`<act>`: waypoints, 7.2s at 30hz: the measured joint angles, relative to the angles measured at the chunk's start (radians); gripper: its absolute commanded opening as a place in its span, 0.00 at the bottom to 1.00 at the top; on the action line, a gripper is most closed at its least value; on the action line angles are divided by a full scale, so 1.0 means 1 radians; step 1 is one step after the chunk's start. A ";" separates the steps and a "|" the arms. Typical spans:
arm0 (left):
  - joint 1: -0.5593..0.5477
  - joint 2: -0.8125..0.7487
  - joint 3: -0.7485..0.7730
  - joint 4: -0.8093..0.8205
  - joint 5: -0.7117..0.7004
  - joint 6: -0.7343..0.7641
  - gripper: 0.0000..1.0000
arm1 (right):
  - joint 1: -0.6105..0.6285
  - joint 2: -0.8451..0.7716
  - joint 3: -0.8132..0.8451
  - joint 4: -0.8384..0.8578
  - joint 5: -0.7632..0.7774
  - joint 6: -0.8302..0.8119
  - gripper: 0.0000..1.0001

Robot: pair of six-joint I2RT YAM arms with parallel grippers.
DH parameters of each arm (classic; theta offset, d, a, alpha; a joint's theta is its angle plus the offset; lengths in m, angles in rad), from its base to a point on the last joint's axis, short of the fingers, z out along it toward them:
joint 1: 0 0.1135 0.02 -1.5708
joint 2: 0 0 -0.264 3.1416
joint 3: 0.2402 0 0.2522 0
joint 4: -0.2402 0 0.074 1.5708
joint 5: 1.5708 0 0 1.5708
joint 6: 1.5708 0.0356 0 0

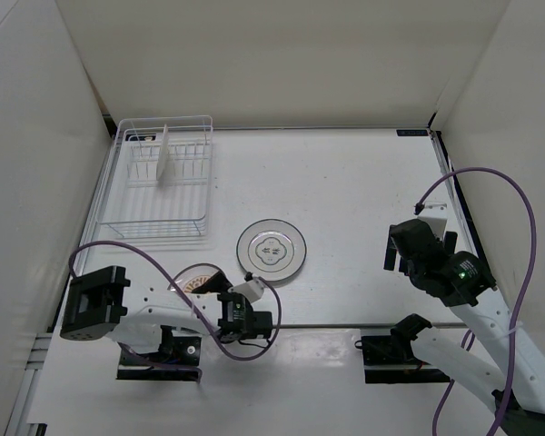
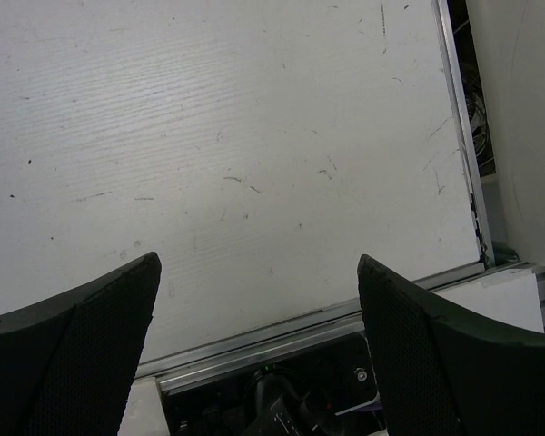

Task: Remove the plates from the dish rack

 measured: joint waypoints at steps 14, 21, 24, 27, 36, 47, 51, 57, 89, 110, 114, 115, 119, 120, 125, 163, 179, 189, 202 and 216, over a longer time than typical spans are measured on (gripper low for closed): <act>0.040 -0.045 -0.043 0.059 0.043 0.045 0.99 | 0.002 0.000 0.000 0.000 0.001 0.000 0.90; 0.060 -0.046 -0.060 0.101 0.062 0.061 0.99 | 0.001 0.000 0.000 0.000 0.011 -0.002 0.90; 0.073 -0.047 -0.062 0.113 0.065 0.077 0.97 | 0.001 0.000 0.000 0.000 0.016 -0.003 0.90; 0.107 -0.049 -0.070 0.147 0.068 0.099 0.96 | 0.001 0.000 0.000 0.000 0.020 -0.003 0.90; 0.179 -0.100 -0.107 0.249 0.123 0.204 0.99 | 0.001 0.000 0.000 -0.002 0.024 -0.006 0.90; 0.234 -0.243 -0.113 0.373 0.234 0.357 0.99 | 0.001 -0.001 0.000 -0.005 0.027 -0.011 0.90; 0.235 -0.306 -0.101 0.381 0.278 0.397 0.99 | 0.001 -0.006 -0.001 -0.010 0.031 -0.016 0.90; 0.235 -0.454 -0.037 0.403 0.339 0.465 0.99 | 0.001 -0.009 -0.019 -0.012 0.030 -0.016 0.90; 1.061 -0.276 0.525 0.498 0.662 0.761 0.82 | 0.000 0.027 -0.027 -0.011 -0.008 -0.014 0.90; 1.565 0.158 0.727 0.810 0.921 0.651 0.84 | 0.000 0.145 -0.037 0.060 -0.089 -0.041 0.90; 1.558 0.232 0.795 0.838 0.914 0.651 0.81 | 0.000 0.177 -0.061 0.104 -0.091 -0.059 0.90; 1.557 0.260 0.813 0.847 0.912 0.650 0.80 | 0.000 0.180 -0.067 0.115 -0.090 -0.061 0.90; 1.555 0.366 0.901 0.827 0.922 0.643 0.75 | 0.001 0.172 -0.084 0.158 -0.086 -0.084 0.90; 1.555 0.386 0.916 0.820 0.931 0.642 0.74 | 0.001 0.171 -0.084 0.166 -0.085 -0.087 0.90; 1.556 0.428 0.950 0.763 0.980 0.642 0.70 | 0.001 0.145 -0.100 0.203 -0.060 -0.113 0.90; 1.521 0.511 0.951 0.729 0.941 0.723 0.00 | 0.001 0.127 -0.182 0.222 -0.087 -0.128 0.90; 1.510 0.511 0.933 0.736 0.933 0.757 0.43 | 0.001 0.133 -0.196 0.227 -0.093 -0.128 0.90; 1.510 0.512 0.933 0.737 0.933 0.756 0.75 | 0.001 0.133 -0.196 0.229 -0.100 -0.129 0.90; 1.510 0.608 0.933 0.743 0.935 0.758 0.00 | 0.001 0.133 -0.196 0.230 -0.105 -0.131 0.90; 1.510 0.557 0.933 0.743 0.936 0.752 0.00 | 0.001 0.124 -0.196 0.231 -0.106 -0.132 0.90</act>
